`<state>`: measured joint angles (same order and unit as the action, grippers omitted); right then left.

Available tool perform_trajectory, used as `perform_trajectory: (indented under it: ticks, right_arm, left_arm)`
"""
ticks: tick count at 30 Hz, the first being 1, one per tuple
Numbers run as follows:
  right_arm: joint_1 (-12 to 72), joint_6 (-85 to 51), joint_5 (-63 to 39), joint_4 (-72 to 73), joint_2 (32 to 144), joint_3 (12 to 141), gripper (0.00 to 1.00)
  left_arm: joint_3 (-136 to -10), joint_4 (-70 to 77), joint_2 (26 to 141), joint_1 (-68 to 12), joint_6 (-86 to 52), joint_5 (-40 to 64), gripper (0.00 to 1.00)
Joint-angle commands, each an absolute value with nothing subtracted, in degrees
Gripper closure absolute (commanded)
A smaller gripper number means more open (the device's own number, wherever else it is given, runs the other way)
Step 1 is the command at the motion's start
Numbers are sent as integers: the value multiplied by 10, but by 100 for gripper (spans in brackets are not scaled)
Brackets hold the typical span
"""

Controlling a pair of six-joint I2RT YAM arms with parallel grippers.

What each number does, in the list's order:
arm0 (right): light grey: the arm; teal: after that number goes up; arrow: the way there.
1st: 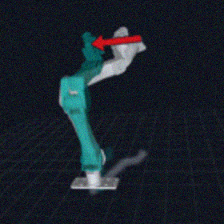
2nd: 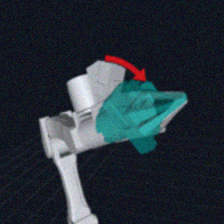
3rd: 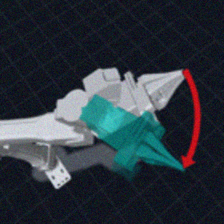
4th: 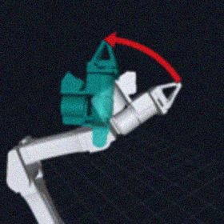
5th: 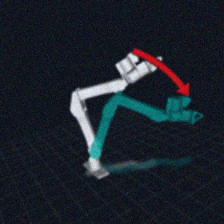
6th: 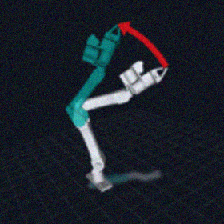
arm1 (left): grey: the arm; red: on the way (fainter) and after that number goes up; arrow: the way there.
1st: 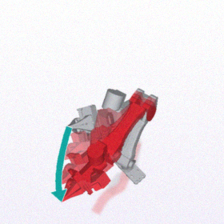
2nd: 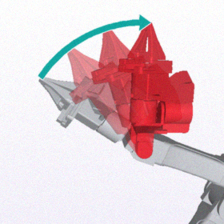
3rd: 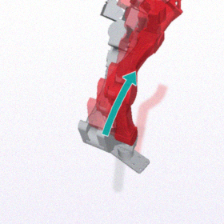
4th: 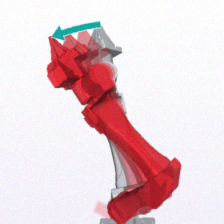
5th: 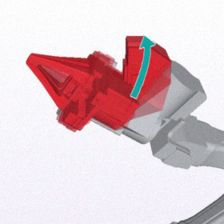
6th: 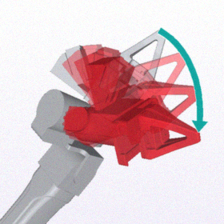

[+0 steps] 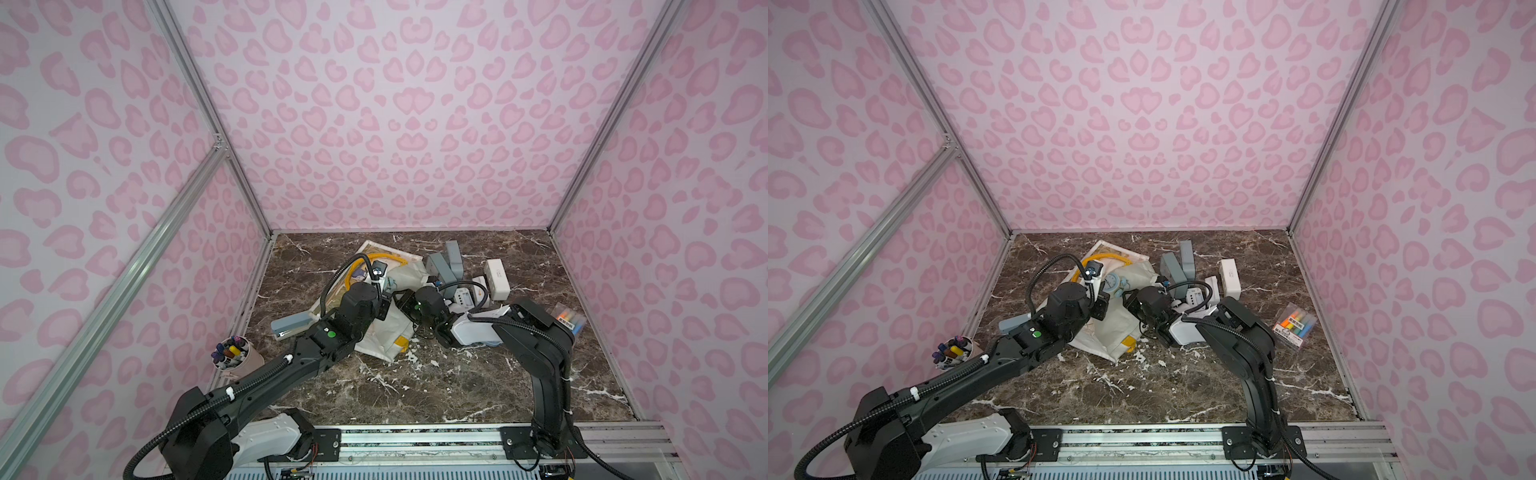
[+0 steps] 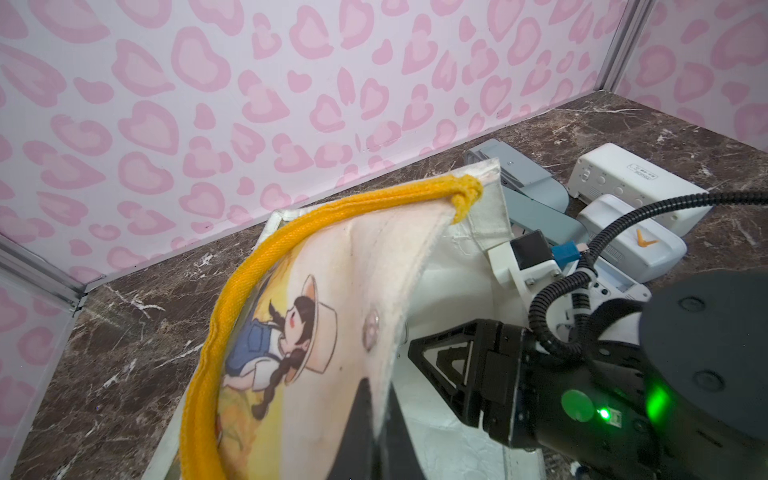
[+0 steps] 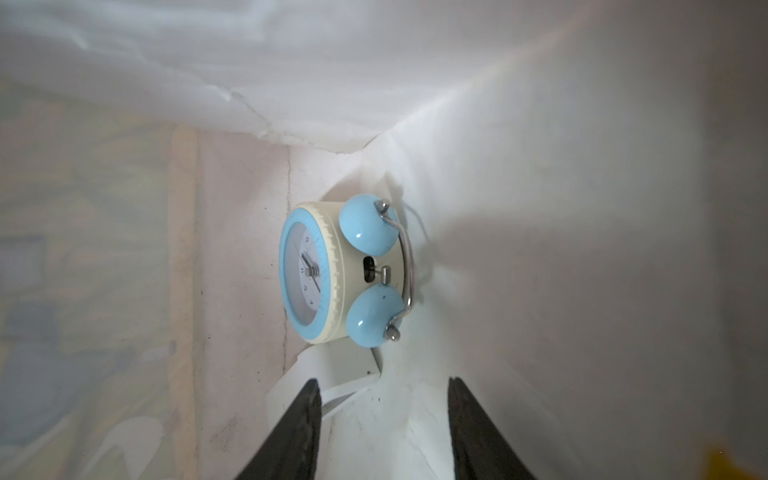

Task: Take the alarm clock out of the canvas bag
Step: Pick up the alarm from the canvas bag.

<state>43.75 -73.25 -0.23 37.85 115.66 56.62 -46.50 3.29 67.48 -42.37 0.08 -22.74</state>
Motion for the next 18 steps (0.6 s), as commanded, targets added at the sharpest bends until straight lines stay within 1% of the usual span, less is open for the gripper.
perform_trajectory:
  ticks: [1,9,18]
  right_arm:
    - [435,-761,20,385,1173,576,51]
    - [431,-783,42,380,1206,602,53]
    - [432,-805,39,403,1223,609,54]
  left_arm:
    - [-469,67,676,-426,5,-218,97]
    - [-468,67,675,-430,7,-212,97]
    - [-466,68,673,-430,7,-210,97]
